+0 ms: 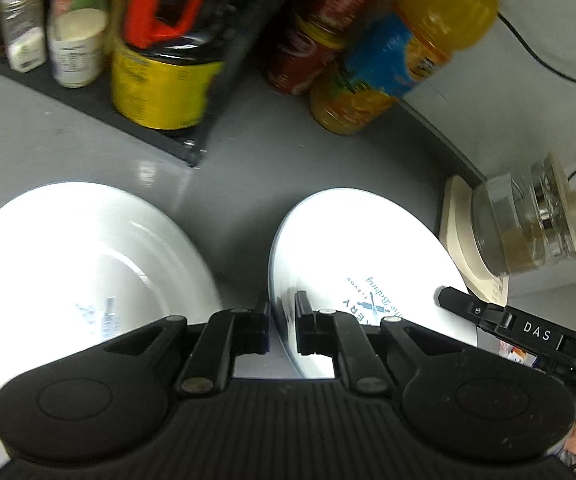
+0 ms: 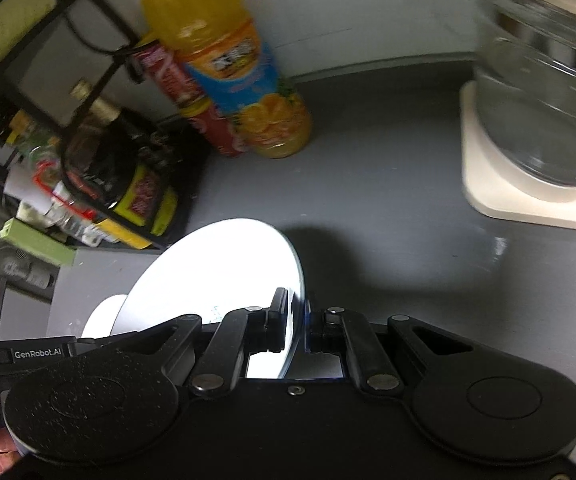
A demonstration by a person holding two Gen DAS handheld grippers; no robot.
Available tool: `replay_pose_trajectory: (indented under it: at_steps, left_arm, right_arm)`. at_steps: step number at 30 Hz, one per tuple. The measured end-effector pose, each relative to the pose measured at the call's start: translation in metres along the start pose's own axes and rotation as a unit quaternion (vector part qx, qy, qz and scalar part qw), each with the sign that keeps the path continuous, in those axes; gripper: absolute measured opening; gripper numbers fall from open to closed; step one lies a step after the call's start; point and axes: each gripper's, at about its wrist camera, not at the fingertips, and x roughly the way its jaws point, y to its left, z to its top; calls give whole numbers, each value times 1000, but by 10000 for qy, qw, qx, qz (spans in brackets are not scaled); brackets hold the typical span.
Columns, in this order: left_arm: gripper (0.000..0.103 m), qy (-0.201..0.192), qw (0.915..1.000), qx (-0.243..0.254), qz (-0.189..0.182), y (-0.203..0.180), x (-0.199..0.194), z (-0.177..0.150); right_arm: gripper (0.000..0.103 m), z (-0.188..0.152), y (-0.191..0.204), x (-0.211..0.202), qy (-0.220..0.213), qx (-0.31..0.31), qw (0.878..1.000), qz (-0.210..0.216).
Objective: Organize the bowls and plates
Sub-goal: 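Carry the 'BAKERY' plate with both grippers onto the plate stack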
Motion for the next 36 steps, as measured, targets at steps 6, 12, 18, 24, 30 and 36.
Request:
replay_pose_trajectory:
  at_steps: [6,12,18,24,30,36]
  left_arm:
    - [9,-178,9993,-301,91,24,-18,-6]
    - [9,-330,9975,-584,208,48,-33,-14]
    - [9,-439,9947,-890,270,71,-44,-19]
    - [9,-473,9921,-1103,354,92,-50,-27]
    - [10,-455,9896,-1318,346,116,-52,-40]
    - [10,-389,9871,-1486,451,135,-50,-49]
  right_arm:
    - [8,1,28,9,102,-331,9992,210]
    - [8,0,49,20,263,-438,9976,475]
    - [8,-3,71,33,439,-661,9954,542]
    - [8,-11,88,38,539,-944,9921,624]
    - [8,-28,102,45,748,-1157,9881,678]
    - [8,-40,110,53,840,-1295,9857,673]
